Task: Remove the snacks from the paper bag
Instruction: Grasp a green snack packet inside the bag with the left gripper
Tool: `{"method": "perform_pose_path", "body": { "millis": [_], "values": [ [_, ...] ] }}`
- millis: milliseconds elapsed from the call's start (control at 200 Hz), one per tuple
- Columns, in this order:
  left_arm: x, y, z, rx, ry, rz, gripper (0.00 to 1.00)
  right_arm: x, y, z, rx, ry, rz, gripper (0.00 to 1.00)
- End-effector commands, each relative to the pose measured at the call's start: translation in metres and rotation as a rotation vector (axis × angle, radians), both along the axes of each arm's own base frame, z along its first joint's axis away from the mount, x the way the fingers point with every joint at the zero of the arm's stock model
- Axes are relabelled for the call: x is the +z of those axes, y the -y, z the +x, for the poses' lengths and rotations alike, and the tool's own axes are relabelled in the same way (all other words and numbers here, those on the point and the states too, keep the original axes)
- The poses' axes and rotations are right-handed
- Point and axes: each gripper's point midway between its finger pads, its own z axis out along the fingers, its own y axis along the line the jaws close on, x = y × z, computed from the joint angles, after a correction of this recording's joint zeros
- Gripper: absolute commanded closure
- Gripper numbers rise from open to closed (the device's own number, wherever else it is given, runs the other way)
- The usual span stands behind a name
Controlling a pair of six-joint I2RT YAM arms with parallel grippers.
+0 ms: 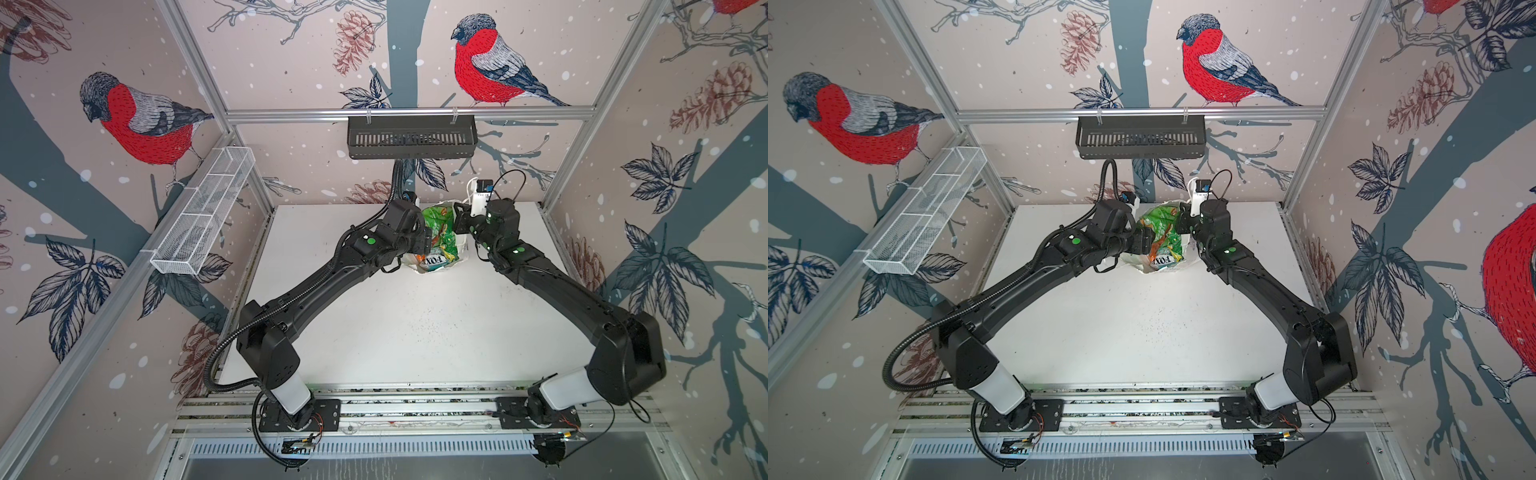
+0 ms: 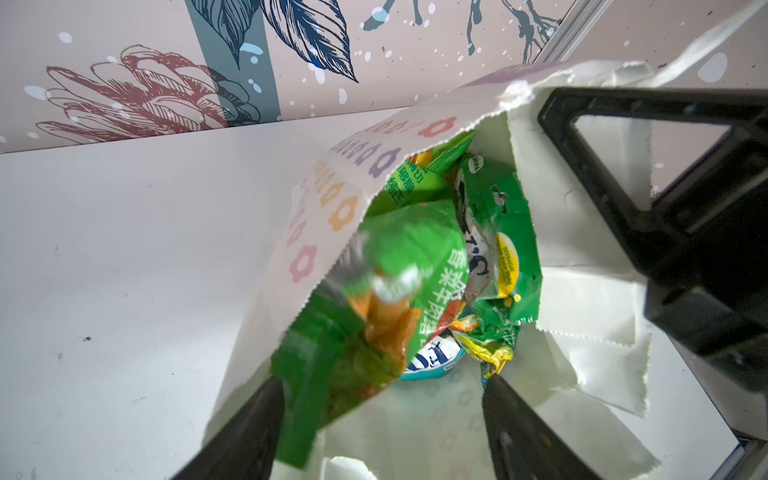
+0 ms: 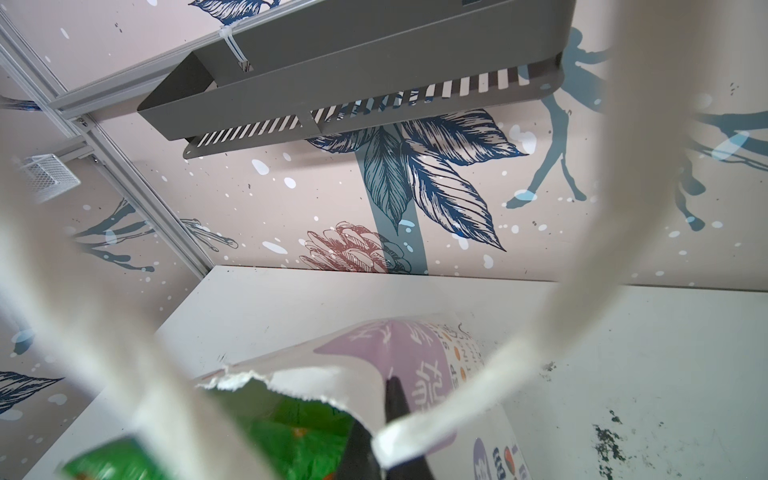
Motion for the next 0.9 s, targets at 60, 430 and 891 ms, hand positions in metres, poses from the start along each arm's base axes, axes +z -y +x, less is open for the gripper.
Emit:
{"method": "perform_pose_path", "body": {
  "millis": [60,430,891],
  "values": [
    [-0.013,-0.009,0.005,0.031,-0.006,0.062,0.20,0.033,-0.003,-0.001,0.014,0.105,0.066,1.00],
    [-0.020,0.000,0.011,-0.012,-0.017,0.072,0.20,0.032,-0.004,-0.004,0.026,0.102,0.076,1.00],
    [-0.051,-0.007,0.007,-0.006,-0.028,0.207,0.32,0.029,-0.004,-0.005,0.024,0.097,0.079,1.00]
  ]
}}
